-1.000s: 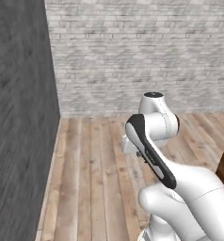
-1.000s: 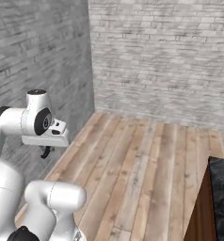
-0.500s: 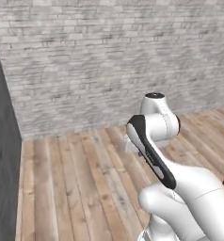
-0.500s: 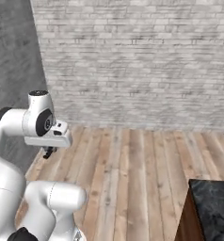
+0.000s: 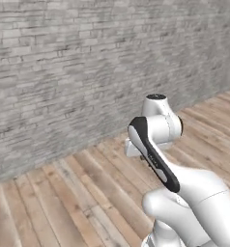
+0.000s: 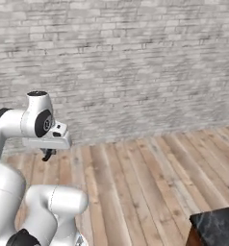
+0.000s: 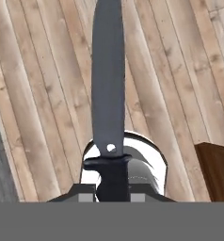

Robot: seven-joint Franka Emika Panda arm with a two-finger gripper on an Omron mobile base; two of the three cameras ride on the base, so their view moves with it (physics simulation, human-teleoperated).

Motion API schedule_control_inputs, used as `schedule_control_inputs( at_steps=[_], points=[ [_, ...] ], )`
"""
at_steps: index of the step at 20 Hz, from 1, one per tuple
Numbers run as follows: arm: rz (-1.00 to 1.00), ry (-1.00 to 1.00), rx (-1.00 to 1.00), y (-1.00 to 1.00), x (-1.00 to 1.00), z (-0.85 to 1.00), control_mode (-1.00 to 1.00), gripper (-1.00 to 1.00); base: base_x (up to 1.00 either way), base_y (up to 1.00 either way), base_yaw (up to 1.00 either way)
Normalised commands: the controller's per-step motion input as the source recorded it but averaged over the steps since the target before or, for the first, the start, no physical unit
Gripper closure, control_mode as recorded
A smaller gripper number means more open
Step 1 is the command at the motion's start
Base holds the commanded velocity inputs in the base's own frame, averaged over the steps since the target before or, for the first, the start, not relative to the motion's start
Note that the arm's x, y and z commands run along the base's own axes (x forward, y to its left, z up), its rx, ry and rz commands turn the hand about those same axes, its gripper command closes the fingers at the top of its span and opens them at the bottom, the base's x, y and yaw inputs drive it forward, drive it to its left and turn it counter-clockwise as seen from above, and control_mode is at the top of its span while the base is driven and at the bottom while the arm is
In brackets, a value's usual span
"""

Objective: Retrieve the butter from the fridge and place it on a plate on the dining table. Then retrieve the butter knife by the fridge and place it near the plate.

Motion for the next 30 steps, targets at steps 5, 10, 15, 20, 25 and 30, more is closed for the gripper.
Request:
schedule_control_inputs(
  at_steps=[5, 10, 15, 20, 25, 30],
  points=[
    [0.00, 0.00, 0.00, 0.00, 0.00, 0.00, 1.00, 1.00, 0.89, 0.26, -0.77],
    [0.00, 0.00, 0.00, 0.00, 0.00, 0.00, 1.00, 1.00, 0.85, 0.53, -0.83],
    [0.00, 0.00, 0.00, 0.00, 0.00, 0.00, 1.00, 1.00, 0.82, 0.54, -0.84],
    [0.00, 0.00, 0.00, 0.00, 0.00, 0.00, 1.00, 1.00, 0.94, 0.61, -0.79],
    [0.00, 0.00, 0.00, 0.00, 0.00, 0.00, 1.00, 1.00, 1.00, 0.75, -0.71],
    [0.00, 0.00, 0.00, 0.00, 0.00, 0.00, 1.00, 1.00, 0.99, 0.61, -0.76]
  ],
)
